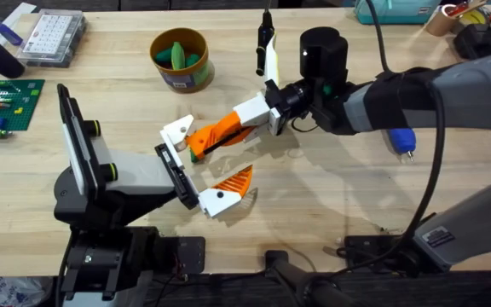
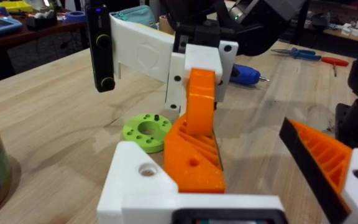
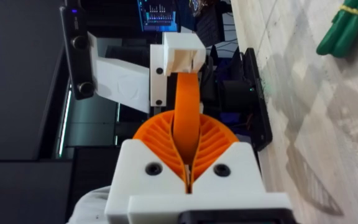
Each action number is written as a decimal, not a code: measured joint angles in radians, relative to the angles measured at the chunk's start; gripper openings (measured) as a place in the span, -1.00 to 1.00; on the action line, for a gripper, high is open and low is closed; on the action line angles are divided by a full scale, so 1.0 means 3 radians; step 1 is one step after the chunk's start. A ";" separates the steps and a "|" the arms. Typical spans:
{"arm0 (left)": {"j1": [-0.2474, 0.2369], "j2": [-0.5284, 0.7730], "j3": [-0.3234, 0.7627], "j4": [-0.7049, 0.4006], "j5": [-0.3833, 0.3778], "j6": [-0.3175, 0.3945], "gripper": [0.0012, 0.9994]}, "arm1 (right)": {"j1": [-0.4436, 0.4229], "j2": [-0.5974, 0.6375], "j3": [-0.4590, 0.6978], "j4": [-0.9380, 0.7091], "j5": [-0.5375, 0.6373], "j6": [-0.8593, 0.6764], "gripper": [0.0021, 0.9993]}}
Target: Pick up the gripper from the table and insert it into the empty holder that is missing its gripper. Then pick up a screw, insert it into the mounting hole, and use the screwdriver to tighten it. Finally, clean up the table by picking up the vegetable and placing it into the bucket.
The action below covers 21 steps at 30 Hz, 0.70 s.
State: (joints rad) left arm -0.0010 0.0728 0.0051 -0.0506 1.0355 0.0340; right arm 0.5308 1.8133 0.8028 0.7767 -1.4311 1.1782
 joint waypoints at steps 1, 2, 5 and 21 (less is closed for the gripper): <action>0.0000 -0.0001 0.0000 -0.0014 -0.0011 0.0000 0.98 | 0.0000 0.0000 0.0000 -0.0016 0.0002 0.0005 -0.97; 0.0000 -0.0001 0.0000 -0.0029 -0.0014 0.0000 0.98 | 0.0000 0.0000 -0.0001 -0.0035 0.0002 0.0008 -0.97; -0.0001 -0.0001 0.0000 -0.0061 -0.0019 0.0001 0.98 | 0.0000 0.0000 -0.0001 -0.0047 0.0004 0.0009 -0.97; -0.0001 -0.0001 0.0001 -0.0147 -0.0011 -0.0001 0.98 | 0.0000 0.0000 -0.0001 -0.0046 0.0071 0.0015 -0.97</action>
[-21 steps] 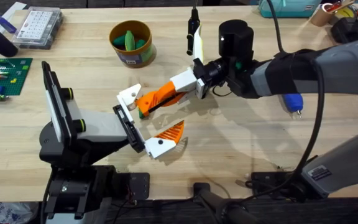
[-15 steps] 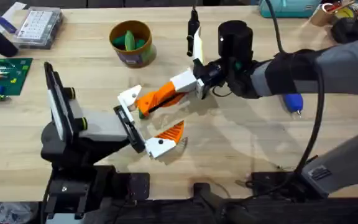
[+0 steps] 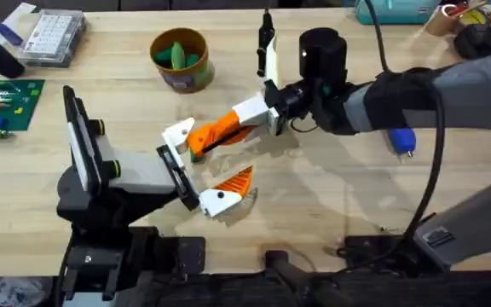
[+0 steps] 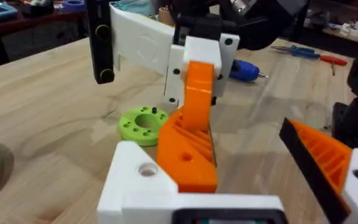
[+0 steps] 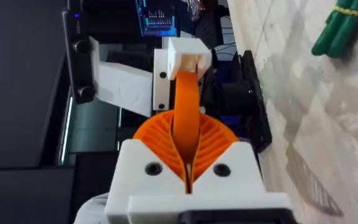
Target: Pick up the gripper from the table and insert it into the empty holder that is missing its gripper. Then pick up a screw, insert it into the mounting hole, and use the screwdriver to tighten it. Finally, clean up the table by picking up the vegetable and placing it into the bucket.
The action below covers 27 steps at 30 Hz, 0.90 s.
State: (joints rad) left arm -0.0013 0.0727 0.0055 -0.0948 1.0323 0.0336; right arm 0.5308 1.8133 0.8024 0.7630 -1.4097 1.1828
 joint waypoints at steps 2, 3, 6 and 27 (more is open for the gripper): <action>0.0001 0.0000 0.0000 0.0000 -0.0002 -0.0001 0.98 | 0.0000 0.0000 0.0000 0.0001 0.0016 0.0000 -0.97; 0.0001 0.0000 0.0000 0.0000 -0.0003 -0.0001 0.98 | 0.0000 0.0000 0.0000 0.0001 0.0024 0.0000 -0.97; 0.0001 0.0000 0.0000 0.0000 -0.0007 -0.0001 0.98 | 0.0000 0.0000 0.0000 0.0000 0.0043 0.0000 -0.97; 0.0019 0.0029 0.0000 -0.0006 -0.0024 -0.0121 0.98 | 0.0088 0.0114 0.0050 0.0064 0.0335 0.0234 -0.97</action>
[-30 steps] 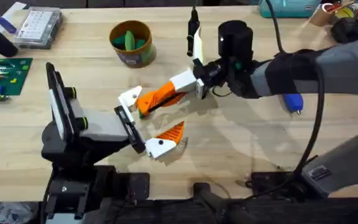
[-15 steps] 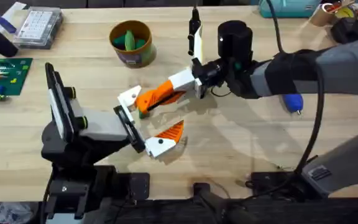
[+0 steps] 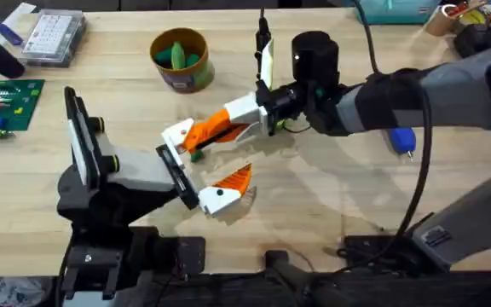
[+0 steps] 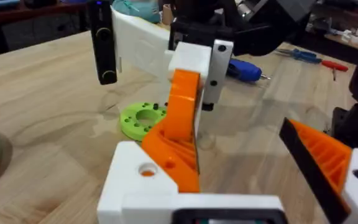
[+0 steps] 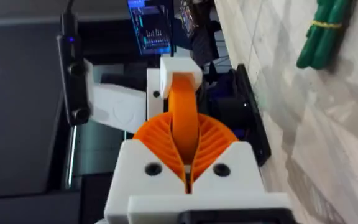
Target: Pick up the gripper from the table and insert it into the empty holder that is missing its gripper. Then pick up a screw, insert it into the mounting hole, and use the screwdriver to tighten it. Finally, clean up the table by picking up the vegetable and placing it into the bucket.
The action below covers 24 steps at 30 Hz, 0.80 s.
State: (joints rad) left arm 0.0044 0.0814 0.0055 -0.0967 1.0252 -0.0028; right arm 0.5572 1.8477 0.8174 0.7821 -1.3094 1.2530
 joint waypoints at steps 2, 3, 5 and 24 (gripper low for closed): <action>0.0000 0.0000 0.0000 0.0000 0.0001 -0.0004 0.98 | 0.0010 0.0000 0.0012 -0.0003 0.0042 0.0030 -0.97; 0.0000 0.0000 0.0000 0.0000 0.0002 -0.0005 0.98 | 0.0012 0.0000 0.0016 -0.0004 0.0063 0.0046 -0.97; 0.0000 0.0000 0.0000 -0.0002 0.0007 -0.0012 0.98 | 0.0012 0.0010 0.0020 -0.0003 0.0103 0.0084 -0.97; 0.0029 0.0011 0.0000 0.0007 -0.0060 -0.0105 0.98 | 0.0183 0.0142 0.0202 0.0012 0.0338 0.0212 -0.97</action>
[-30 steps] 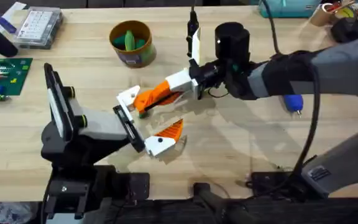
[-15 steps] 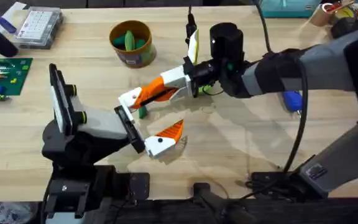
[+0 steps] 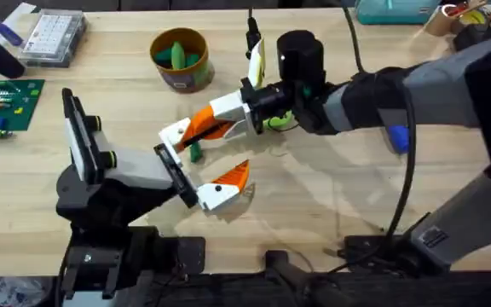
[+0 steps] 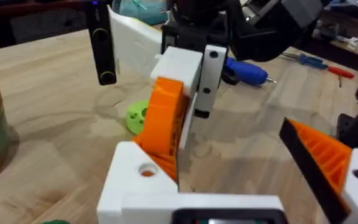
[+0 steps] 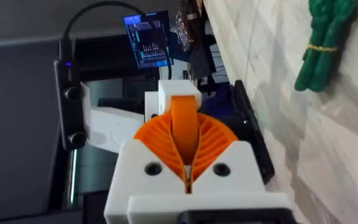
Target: Pick up the gripper from the table and insert it into the empty holder that is missing its gripper. Then pick up a screw, insert it into the mounting hole, and use the screwdriver to tighten it. Finally, clean up the table by picking up the vegetable and placing it into the bucket.
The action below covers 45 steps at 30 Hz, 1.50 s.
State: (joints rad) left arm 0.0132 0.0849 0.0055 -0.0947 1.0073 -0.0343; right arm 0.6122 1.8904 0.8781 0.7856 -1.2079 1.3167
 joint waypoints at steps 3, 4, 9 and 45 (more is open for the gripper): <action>0.0008 0.0000 0.0000 0.0003 -0.0029 -0.0001 0.98 | 0.0014 0.0008 0.0021 -0.0019 0.0041 -0.0001 -0.97; 0.0009 0.0000 0.0000 0.0003 -0.0033 -0.0002 0.98 | 0.0017 0.0008 0.0024 -0.0029 0.0053 -0.0001 -0.97; 0.0009 0.0000 0.0000 0.0004 -0.0056 -0.0004 0.98 | 0.0027 0.0008 0.0033 -0.0038 0.0092 -0.0002 -0.97; -0.0021 -0.0004 0.0004 -0.0005 0.0052 0.0157 0.98 | -0.0094 0.0055 0.0031 -0.0050 0.0020 -0.0069 0.82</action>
State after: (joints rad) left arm 0.0070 0.0837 0.0067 -0.0962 1.0228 0.0129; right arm 0.5840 1.9068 0.8875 0.7707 -1.2021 1.2960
